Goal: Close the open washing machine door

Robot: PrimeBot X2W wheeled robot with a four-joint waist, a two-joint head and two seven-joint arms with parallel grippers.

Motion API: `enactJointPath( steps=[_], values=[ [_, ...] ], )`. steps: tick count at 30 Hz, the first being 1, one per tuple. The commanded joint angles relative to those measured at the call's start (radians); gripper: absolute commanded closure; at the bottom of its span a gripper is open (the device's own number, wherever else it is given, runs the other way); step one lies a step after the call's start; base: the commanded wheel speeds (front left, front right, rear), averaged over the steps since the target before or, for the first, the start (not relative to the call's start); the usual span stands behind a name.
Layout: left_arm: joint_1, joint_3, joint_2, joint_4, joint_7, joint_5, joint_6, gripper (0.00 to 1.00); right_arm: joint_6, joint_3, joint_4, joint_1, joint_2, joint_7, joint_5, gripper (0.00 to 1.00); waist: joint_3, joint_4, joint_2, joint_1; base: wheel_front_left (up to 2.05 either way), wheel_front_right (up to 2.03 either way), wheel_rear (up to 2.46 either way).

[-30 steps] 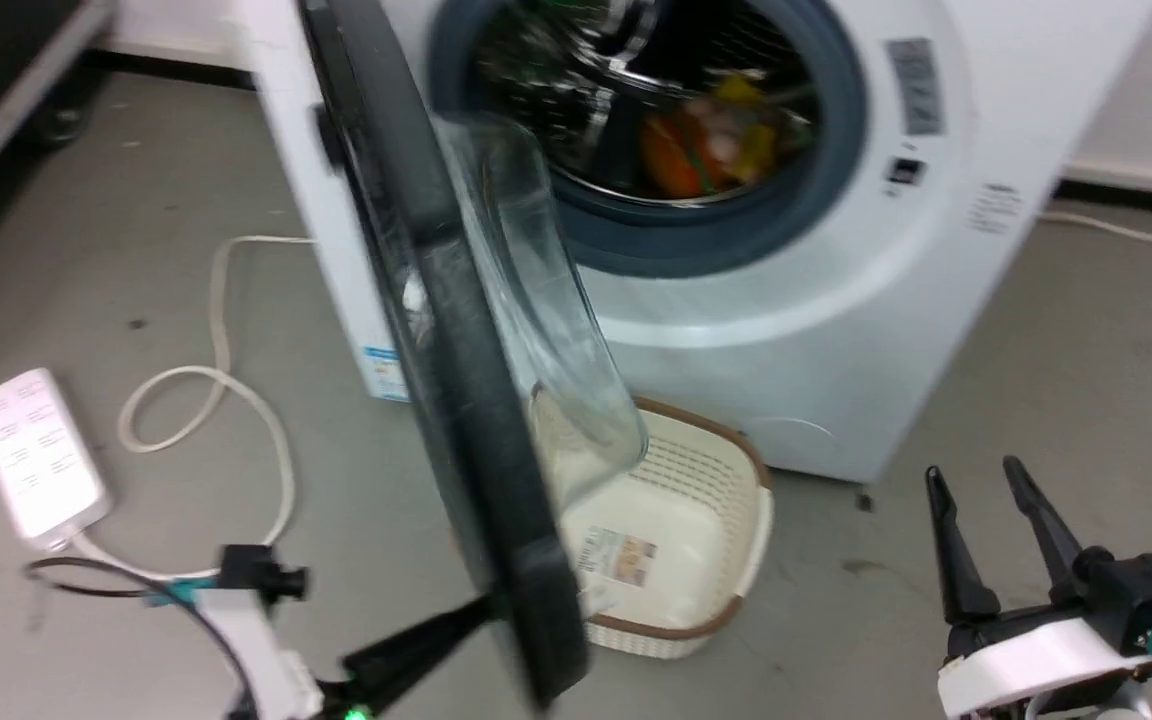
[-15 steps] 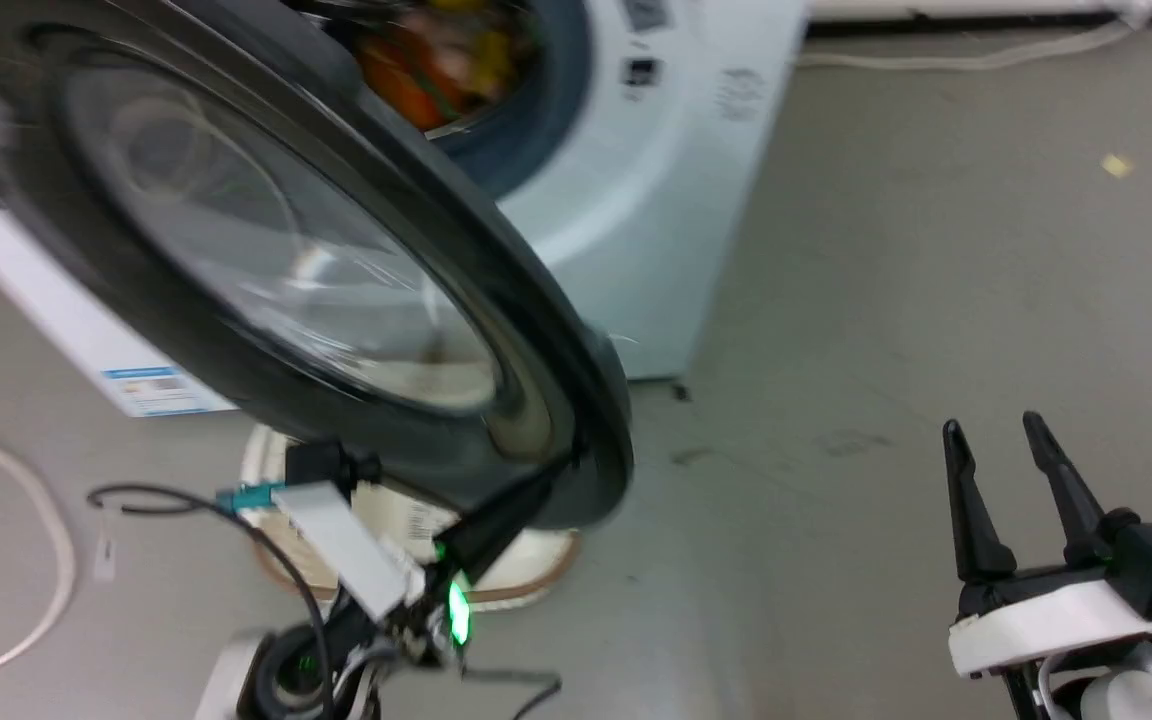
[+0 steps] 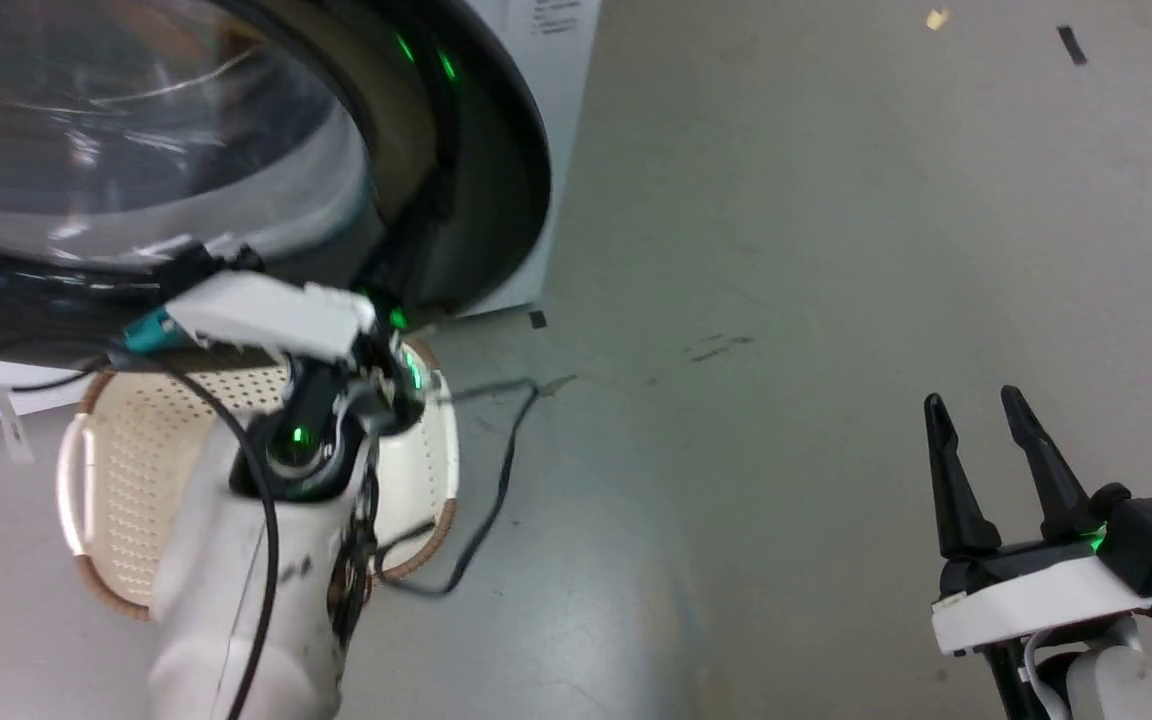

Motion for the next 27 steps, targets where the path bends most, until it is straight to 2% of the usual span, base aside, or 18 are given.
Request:
enactJointPath(
  steps=[1,8,13,16,17,18,24,27],
  values=[
    [-0.039,-0.001,0.001,0.024,-0.028,-0.009,-0.005,1.0,0.001,0.005,0.004,-0.017,0.003,-0.005,0.006,0.0,0.009,-0.011,-0.0001,-0.0002,0.0,0.0,0.0],
    [-0.052,-0.044,0.001,0.05,-0.064,0.001,-0.005,1.0,0.001,0.011,0.001,-0.018,0.003,-0.005,0.007,0.0,-0.027,0.016,-0.0001,-0.0002,0.0,0.0,0.0],
    [0.071,-0.096,0.016,-0.029,-0.051,0.051,-0.005,1.0,0.001,0.009,-0.013,-0.002,0.003,-0.005,-0.004,0.0,-0.083,0.061,-0.0001,-0.0002,0.0,0.0,0.0],
    [0.18,-0.136,0.044,-0.102,-0.062,0.09,-0.005,1.0,0.001,-0.004,-0.017,0.022,0.003,-0.005,-0.017,0.0,-0.127,0.107,-0.0001,-0.0002,0.0,0.0,0.0],
    [0.216,-0.155,0.061,-0.126,-0.074,0.116,-0.005,0.83,0.001,-0.005,-0.017,0.031,0.003,-0.005,-0.022,0.0,-0.141,0.122,-0.0001,-0.0002,0.0,0.0,0.0],
    [0.25,-0.178,0.085,-0.146,-0.096,0.154,-0.005,0.0,0.001,-0.004,-0.017,0.039,0.003,-0.005,-0.026,0.0,-0.155,0.137,-0.0001,-0.0002,0.0,0.0,0.0],
    [0.375,-0.348,0.27,-0.161,-0.399,0.479,-0.005,0.0,0.001,0.007,-0.023,0.079,0.003,-0.005,-0.046,0.0,-0.238,0.224,-0.0001,-0.0002,0.0,0.0,0.0],
    [0.393,-0.359,0.325,-0.09,-0.468,0.654,-0.004,0.0,0.001,0.013,-0.022,0.1,0.003,-0.005,-0.059,0.0,-0.274,0.265,-0.0001,-0.0002,0.0,0.0,0.0]
  ],
)
